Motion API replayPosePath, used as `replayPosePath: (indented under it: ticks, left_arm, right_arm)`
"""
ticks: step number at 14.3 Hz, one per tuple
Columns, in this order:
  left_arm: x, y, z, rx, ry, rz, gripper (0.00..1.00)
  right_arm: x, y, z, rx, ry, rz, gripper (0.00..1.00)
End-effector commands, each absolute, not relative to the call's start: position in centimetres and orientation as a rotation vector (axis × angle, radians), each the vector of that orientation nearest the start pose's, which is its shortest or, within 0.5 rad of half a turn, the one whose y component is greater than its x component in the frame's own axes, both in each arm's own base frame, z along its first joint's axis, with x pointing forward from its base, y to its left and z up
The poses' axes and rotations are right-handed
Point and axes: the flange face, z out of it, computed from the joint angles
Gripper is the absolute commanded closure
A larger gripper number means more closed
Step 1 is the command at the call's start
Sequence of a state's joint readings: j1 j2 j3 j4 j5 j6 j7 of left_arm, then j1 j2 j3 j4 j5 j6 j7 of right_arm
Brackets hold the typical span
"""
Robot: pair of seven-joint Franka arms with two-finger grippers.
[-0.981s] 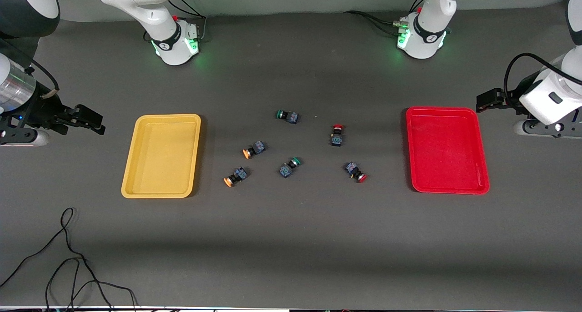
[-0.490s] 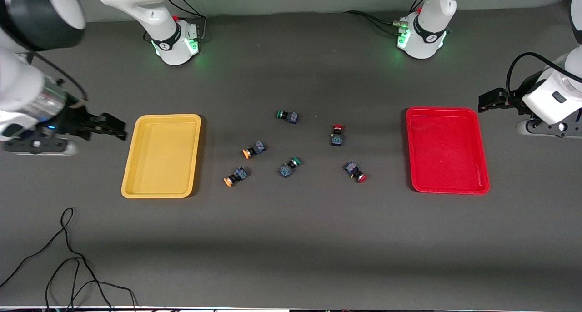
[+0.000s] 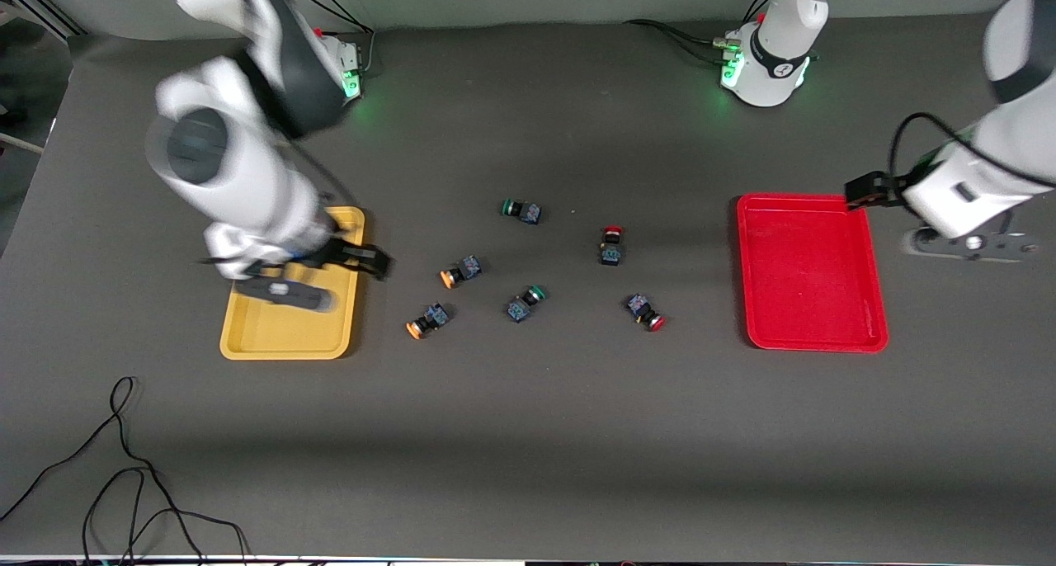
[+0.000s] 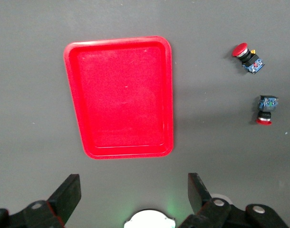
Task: Place red and yellow buttons in trays
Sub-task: 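Reach the right gripper down toward a yellow-capped button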
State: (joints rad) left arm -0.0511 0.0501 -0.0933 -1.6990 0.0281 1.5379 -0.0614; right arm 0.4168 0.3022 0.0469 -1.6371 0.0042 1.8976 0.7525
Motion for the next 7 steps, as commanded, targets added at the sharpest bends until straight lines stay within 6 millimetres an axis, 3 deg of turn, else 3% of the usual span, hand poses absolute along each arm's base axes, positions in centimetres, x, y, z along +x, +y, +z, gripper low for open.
replayPosePath:
  ticks: [1,5,7]
  left_arm:
    - [53.0,-14.4,50.5,-3.027,0.040,0.271,0.00]
    - [50.1,-23.5,46.9,-3.111,-0.067,0.192,0.00]
    - [48.3,-28.6,46.0,-3.146,-0.001,0.155,0.00]
  right_arm:
    - [57.4,31.6,37.4,-3.141,0.589,0.097,0.00]
    - [54.1,32.3,28.8,-3.069,0.785,0.046,0.00]
    - [53.1,33.1,26.0,-3.056,0.839,0.048,0.00]
